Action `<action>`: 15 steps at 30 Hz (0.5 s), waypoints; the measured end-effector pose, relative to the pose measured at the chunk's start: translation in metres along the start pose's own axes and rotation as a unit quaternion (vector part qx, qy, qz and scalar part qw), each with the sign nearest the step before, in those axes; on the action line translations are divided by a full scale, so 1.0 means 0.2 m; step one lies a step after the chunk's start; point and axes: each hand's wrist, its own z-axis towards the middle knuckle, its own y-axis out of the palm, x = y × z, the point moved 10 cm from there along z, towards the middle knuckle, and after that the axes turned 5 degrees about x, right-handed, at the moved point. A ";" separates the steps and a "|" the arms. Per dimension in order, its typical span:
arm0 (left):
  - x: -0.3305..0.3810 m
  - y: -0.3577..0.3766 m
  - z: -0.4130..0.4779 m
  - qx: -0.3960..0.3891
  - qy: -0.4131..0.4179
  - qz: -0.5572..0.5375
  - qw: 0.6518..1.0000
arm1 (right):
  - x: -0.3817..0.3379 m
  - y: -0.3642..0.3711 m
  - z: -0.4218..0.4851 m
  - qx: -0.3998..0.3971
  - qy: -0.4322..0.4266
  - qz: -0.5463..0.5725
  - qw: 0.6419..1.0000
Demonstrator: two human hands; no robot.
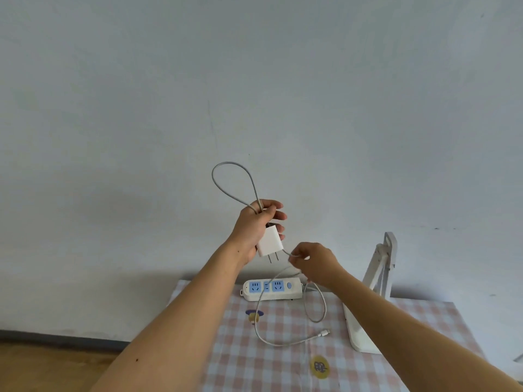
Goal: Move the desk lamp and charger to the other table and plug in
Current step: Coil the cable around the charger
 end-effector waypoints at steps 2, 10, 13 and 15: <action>-0.03 -0.04 -0.01 0.004 -0.003 0.036 0.999 | 0.05 -0.06 0.00 0.028 0.006 -0.039 0.999; -0.17 -0.04 -0.03 -0.066 -0.004 0.327 0.943 | 0.02 -0.28 -0.01 0.134 0.006 -0.113 0.984; -0.21 -0.01 -0.07 -0.102 -0.016 0.342 0.934 | 0.01 -0.37 0.00 0.161 0.018 -0.049 0.985; -0.19 0.01 -0.08 -0.091 -0.008 0.289 0.953 | -0.02 -0.34 0.00 0.118 0.007 -0.028 0.993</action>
